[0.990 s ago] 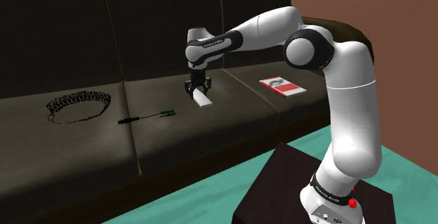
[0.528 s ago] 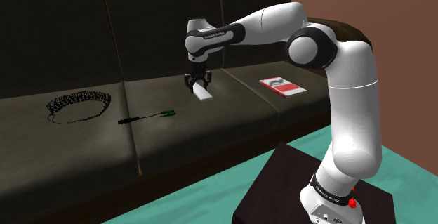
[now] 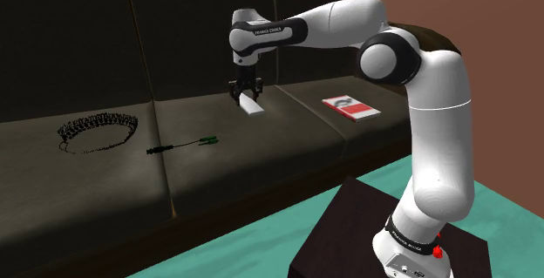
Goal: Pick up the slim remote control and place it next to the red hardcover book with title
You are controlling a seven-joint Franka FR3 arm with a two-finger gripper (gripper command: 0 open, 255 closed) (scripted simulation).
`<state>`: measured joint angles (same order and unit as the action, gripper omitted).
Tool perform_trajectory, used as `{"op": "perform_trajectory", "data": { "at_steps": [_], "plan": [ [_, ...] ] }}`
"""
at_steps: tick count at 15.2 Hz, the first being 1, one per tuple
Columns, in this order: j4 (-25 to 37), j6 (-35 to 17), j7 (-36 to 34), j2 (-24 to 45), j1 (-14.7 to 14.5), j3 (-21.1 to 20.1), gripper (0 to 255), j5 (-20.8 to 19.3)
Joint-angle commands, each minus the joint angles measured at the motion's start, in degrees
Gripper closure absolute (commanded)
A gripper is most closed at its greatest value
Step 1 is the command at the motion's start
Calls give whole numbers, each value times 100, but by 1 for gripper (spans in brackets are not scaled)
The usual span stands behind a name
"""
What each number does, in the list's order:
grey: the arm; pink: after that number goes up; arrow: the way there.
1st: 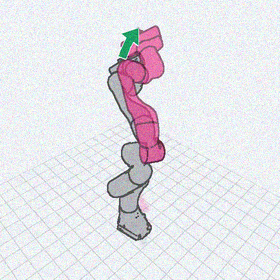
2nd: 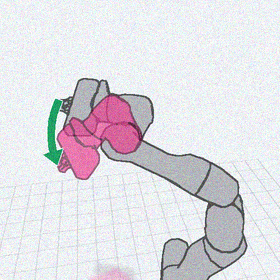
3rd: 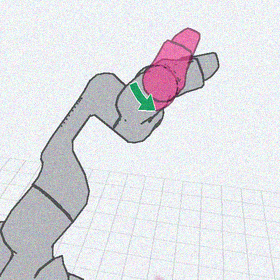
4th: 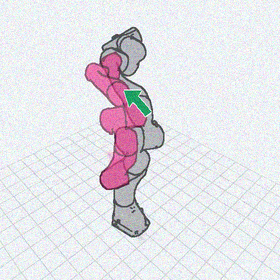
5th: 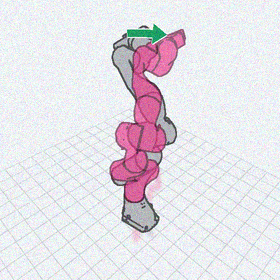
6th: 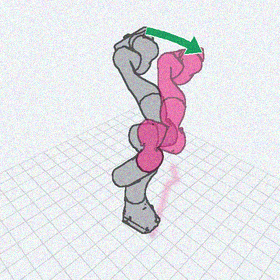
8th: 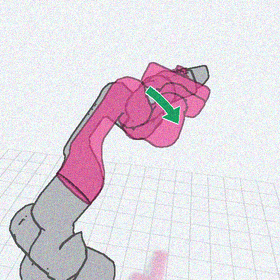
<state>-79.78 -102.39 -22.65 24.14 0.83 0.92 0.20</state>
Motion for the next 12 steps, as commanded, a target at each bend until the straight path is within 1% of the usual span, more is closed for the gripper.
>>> {"op": "perform_trajectory", "data": {
  "at_steps": [1, 6, 12],
  "plan": [
    [119, 132, -1, -12, 0, 0, 255, -1],
    [-930, -207, 506, -723, 340, 162, 255, 23],
    [-1830, -463, 1165, -1369, 738, 417, 255, 26]
  ]
}}
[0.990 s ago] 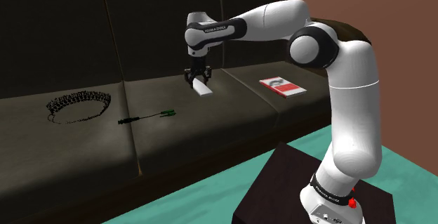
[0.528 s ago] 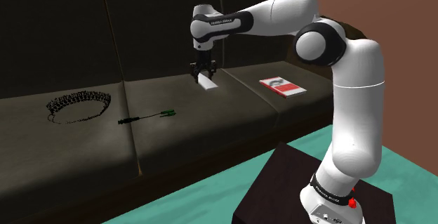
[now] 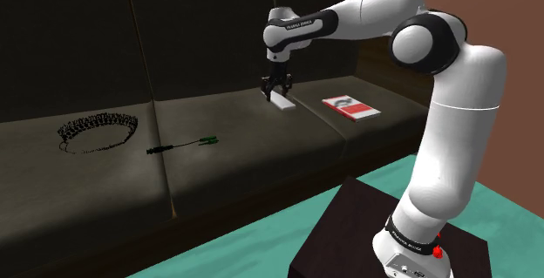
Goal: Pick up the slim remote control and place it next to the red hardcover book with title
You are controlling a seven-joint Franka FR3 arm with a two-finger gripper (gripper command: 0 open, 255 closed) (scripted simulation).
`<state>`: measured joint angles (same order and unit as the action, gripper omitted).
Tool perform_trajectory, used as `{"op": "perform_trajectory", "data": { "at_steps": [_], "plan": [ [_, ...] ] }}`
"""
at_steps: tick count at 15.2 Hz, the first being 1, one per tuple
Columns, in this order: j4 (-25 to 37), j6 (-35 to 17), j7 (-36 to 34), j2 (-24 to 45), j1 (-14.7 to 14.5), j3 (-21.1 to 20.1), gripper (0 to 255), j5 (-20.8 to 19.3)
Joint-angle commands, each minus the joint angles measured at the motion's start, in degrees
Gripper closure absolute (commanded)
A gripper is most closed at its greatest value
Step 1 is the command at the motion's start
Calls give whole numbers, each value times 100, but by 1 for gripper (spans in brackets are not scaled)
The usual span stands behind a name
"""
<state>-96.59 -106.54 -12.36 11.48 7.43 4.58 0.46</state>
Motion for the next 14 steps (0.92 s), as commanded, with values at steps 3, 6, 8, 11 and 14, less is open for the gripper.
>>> {"op": "perform_trajectory", "data": {
  "at_steps": [3, 6, 8, 11, 14],
  "plan": [
    [-485, -134, 482, -354, 276, 200, 255, -12],
    [-753, -200, 839, -560, 474, 362, 255, -28],
    [-895, -234, 1083, -672, 607, 475, 255, -41],
    [-1058, -272, 1457, -801, 808, 654, 255, -62],
    [-1160, -297, 1840, -883, 1012, 840, 255, -79]
  ]
}}
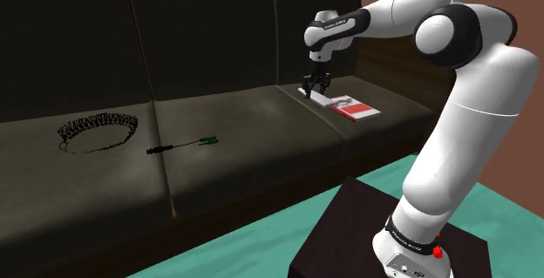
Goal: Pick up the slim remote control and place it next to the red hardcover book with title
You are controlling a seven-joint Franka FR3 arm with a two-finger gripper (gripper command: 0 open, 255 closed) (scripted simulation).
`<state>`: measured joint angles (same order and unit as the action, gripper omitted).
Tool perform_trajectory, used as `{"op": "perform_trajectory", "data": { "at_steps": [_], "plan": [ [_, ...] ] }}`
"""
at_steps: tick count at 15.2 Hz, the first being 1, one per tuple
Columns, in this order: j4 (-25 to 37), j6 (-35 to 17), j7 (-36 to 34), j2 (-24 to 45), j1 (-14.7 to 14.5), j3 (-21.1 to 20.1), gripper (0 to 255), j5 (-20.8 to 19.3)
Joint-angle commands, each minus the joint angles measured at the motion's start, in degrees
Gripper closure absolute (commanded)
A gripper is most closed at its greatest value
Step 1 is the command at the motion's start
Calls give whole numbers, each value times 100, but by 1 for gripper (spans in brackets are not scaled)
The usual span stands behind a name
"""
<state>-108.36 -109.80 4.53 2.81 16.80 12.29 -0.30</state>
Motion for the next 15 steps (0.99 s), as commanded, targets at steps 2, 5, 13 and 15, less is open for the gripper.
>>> {"op": "perform_trajectory", "data": {
  "at_steps": [2, 5, 13, 15],
  "plan": [
    [-17, 19, 412, -43, 212, 195, 255, -10],
    [-18, 13, 813, -44, 420, 388, 255, -10],
    [271, 54, 1929, 206, 1002, 894, 255, 86],
    [412, 81, 2218, 328, 1156, 1016, 255, 140]
  ]
}}
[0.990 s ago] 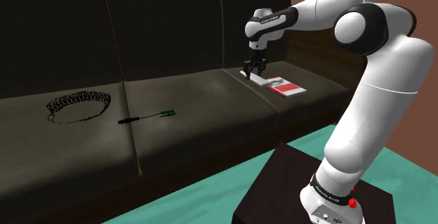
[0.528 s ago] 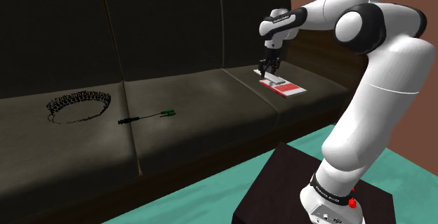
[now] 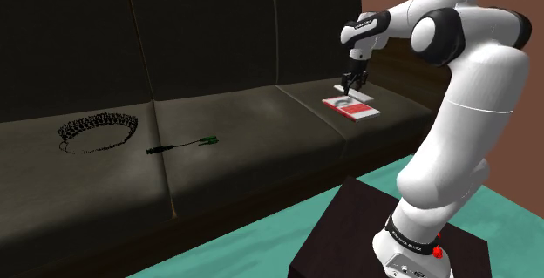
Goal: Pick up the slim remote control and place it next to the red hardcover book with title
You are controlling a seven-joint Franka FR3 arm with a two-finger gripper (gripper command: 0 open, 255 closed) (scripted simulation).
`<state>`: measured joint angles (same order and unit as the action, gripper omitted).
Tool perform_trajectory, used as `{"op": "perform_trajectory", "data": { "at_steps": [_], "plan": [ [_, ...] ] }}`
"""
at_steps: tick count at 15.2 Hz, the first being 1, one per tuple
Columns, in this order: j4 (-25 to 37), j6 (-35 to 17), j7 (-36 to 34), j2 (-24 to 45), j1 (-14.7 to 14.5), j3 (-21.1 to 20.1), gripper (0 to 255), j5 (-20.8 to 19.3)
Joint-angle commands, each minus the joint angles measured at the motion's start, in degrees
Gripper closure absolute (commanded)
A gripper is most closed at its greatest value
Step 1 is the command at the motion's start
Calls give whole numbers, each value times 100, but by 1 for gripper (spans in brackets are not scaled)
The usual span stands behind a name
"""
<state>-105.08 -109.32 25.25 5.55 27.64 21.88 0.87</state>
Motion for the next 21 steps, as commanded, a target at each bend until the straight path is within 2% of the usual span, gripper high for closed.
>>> {"op": "perform_trajectory", "data": {
  "at_steps": [1, 8, 15, 21],
  "plan": [
    [165, 49, 292, 122, 153, 113, 255, 55],
    [946, 241, 1315, 775, 787, 458, 255, 380],
    [2186, 633, 2284, 1728, 1616, 649, 255, 850],
    [1793, 196, 2306, 1779, 1597, 618, 255, 883]
  ]
}}
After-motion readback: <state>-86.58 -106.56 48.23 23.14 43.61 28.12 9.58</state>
